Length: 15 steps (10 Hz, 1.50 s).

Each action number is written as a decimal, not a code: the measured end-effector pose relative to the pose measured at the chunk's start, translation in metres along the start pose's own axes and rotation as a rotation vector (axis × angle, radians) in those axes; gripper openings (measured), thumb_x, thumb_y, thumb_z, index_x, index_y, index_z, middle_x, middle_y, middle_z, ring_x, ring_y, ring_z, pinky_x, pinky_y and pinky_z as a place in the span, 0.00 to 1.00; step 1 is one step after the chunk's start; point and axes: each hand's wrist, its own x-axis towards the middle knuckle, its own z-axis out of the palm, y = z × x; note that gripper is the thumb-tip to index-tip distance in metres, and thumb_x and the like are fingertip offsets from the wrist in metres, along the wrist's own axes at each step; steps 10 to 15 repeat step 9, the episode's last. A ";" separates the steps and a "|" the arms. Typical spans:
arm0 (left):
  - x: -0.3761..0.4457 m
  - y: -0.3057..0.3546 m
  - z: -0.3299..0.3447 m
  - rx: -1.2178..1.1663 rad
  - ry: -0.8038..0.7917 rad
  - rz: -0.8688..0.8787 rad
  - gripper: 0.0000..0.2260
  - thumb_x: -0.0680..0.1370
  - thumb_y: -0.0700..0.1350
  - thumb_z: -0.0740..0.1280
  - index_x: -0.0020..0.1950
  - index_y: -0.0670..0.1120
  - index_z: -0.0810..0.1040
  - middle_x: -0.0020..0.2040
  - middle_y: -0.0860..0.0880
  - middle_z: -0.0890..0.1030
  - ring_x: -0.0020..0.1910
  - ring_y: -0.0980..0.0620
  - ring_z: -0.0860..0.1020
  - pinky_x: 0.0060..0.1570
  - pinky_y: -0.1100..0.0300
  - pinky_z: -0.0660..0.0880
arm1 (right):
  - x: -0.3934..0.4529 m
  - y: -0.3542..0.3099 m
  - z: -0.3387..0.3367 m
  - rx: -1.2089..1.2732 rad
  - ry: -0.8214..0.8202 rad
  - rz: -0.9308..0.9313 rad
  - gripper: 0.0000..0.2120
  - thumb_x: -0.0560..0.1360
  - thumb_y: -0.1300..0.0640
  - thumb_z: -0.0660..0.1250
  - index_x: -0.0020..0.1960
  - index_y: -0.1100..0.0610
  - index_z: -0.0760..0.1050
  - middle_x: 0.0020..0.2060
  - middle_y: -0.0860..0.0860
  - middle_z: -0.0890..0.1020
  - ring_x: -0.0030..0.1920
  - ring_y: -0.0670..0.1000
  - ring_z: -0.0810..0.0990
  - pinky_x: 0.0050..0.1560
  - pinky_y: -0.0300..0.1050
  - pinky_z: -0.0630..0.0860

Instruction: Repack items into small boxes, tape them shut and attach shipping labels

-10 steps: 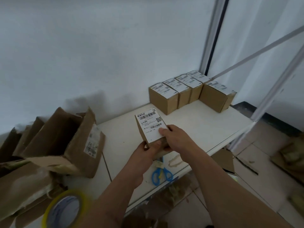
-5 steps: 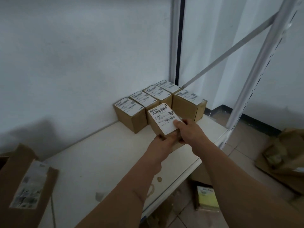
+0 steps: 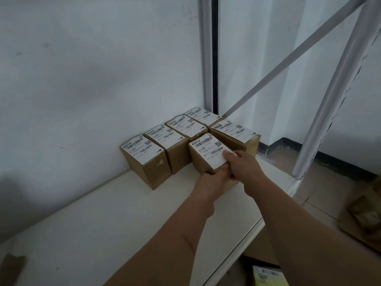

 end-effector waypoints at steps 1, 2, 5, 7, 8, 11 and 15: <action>0.009 -0.006 0.003 -0.040 0.019 -0.001 0.46 0.54 0.72 0.71 0.68 0.53 0.73 0.59 0.53 0.79 0.57 0.52 0.77 0.61 0.50 0.76 | 0.007 0.007 0.005 0.000 0.057 -0.005 0.18 0.79 0.46 0.63 0.64 0.55 0.74 0.54 0.51 0.81 0.54 0.52 0.79 0.57 0.53 0.79; 0.018 -0.009 0.007 -0.070 0.054 -0.022 0.43 0.58 0.71 0.71 0.68 0.52 0.73 0.60 0.52 0.79 0.57 0.50 0.76 0.61 0.49 0.76 | 0.010 0.012 0.008 -0.094 0.146 0.005 0.22 0.78 0.40 0.62 0.62 0.55 0.75 0.55 0.53 0.80 0.54 0.54 0.78 0.55 0.51 0.76; 0.027 -0.010 0.007 -0.066 0.027 -0.039 0.41 0.58 0.74 0.70 0.66 0.54 0.77 0.55 0.54 0.81 0.53 0.53 0.79 0.58 0.49 0.78 | 0.019 0.015 0.010 -0.108 0.208 0.087 0.32 0.74 0.36 0.64 0.68 0.58 0.70 0.51 0.53 0.79 0.48 0.55 0.79 0.53 0.57 0.80; 0.038 -0.007 0.007 -0.096 0.026 -0.010 0.45 0.53 0.73 0.73 0.65 0.53 0.78 0.55 0.54 0.83 0.54 0.52 0.81 0.57 0.50 0.79 | 0.025 0.010 0.007 -0.036 0.190 0.094 0.25 0.76 0.41 0.66 0.64 0.57 0.74 0.46 0.53 0.80 0.43 0.54 0.81 0.44 0.51 0.82; 0.036 -0.011 0.009 -0.066 0.022 -0.009 0.44 0.53 0.74 0.73 0.64 0.53 0.79 0.55 0.54 0.82 0.54 0.52 0.81 0.57 0.50 0.79 | 0.020 0.010 0.007 -0.034 0.191 0.100 0.23 0.76 0.40 0.66 0.62 0.57 0.75 0.45 0.53 0.80 0.42 0.53 0.80 0.44 0.51 0.82; 0.032 -0.006 0.007 -0.057 0.022 0.010 0.44 0.53 0.73 0.74 0.64 0.52 0.79 0.55 0.53 0.83 0.53 0.52 0.81 0.57 0.51 0.79 | 0.018 0.005 0.005 -0.045 0.209 0.092 0.23 0.77 0.39 0.64 0.58 0.58 0.75 0.44 0.54 0.80 0.41 0.54 0.81 0.48 0.55 0.82; 0.032 -0.006 0.007 -0.057 0.022 0.010 0.44 0.53 0.73 0.74 0.64 0.52 0.79 0.55 0.53 0.83 0.53 0.52 0.81 0.57 0.51 0.79 | 0.018 0.005 0.005 -0.045 0.209 0.092 0.23 0.77 0.39 0.64 0.58 0.58 0.75 0.44 0.54 0.80 0.41 0.54 0.81 0.48 0.55 0.82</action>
